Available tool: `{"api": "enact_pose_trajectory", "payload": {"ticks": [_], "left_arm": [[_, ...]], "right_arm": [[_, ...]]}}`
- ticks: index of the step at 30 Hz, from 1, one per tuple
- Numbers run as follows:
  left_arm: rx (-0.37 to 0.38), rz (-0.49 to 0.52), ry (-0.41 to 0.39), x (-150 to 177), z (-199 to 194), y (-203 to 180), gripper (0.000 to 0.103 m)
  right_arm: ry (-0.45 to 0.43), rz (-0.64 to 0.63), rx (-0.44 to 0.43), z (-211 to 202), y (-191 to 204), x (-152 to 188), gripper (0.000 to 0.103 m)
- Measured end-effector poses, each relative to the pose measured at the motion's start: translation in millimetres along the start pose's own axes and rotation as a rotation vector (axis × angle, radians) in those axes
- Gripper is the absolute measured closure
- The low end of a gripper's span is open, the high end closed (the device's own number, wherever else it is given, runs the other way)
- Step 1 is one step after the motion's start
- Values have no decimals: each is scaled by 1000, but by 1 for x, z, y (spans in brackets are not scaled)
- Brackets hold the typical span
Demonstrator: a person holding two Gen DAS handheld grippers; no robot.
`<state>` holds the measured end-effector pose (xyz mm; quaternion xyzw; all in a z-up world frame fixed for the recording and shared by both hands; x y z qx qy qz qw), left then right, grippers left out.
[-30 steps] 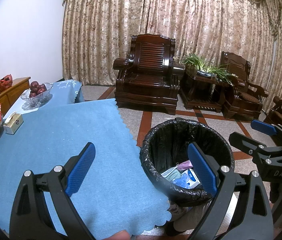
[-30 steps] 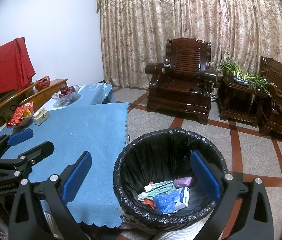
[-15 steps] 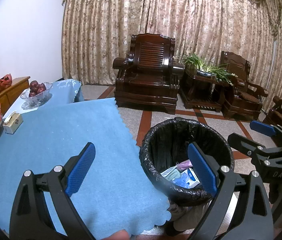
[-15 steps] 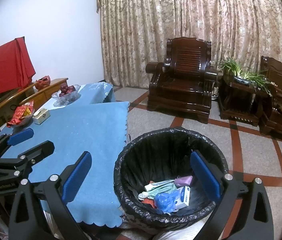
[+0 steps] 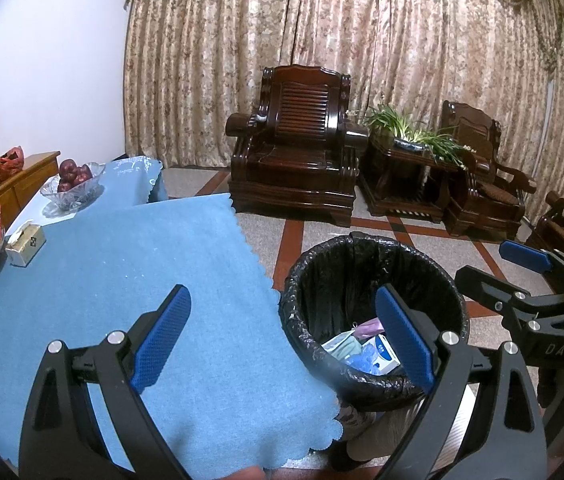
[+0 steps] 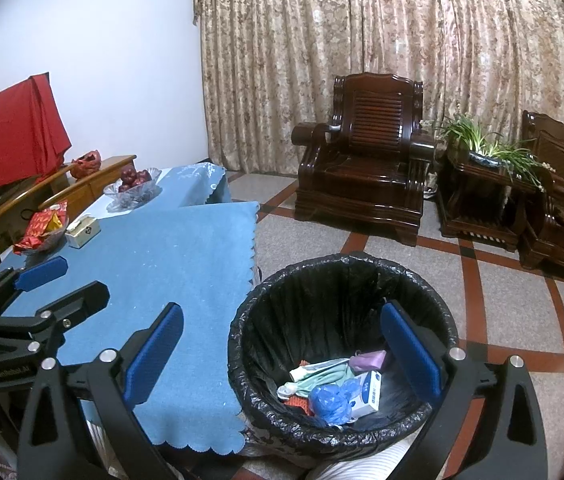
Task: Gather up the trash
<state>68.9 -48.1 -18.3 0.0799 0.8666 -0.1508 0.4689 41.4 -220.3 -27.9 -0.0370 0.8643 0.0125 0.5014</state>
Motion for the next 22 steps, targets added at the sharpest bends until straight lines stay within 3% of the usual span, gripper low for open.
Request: {"api": "enact_pose_trajectory", "payload": {"ticks": [22], "left_arm": [[1, -3, 16, 16, 1, 3, 12]], "right_arm": [[5, 0, -2, 0, 0, 1, 6]]}}
Point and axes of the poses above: each gripper's, at about its wrist camera, not at the fingertips, and z roughly the way its jaws point, y to its left, x to its underside, the point moved 3 cm from there along z, roughly the way its jaws point, and after that the axes turned 8 degrees about -z, right-handed, at the moved point
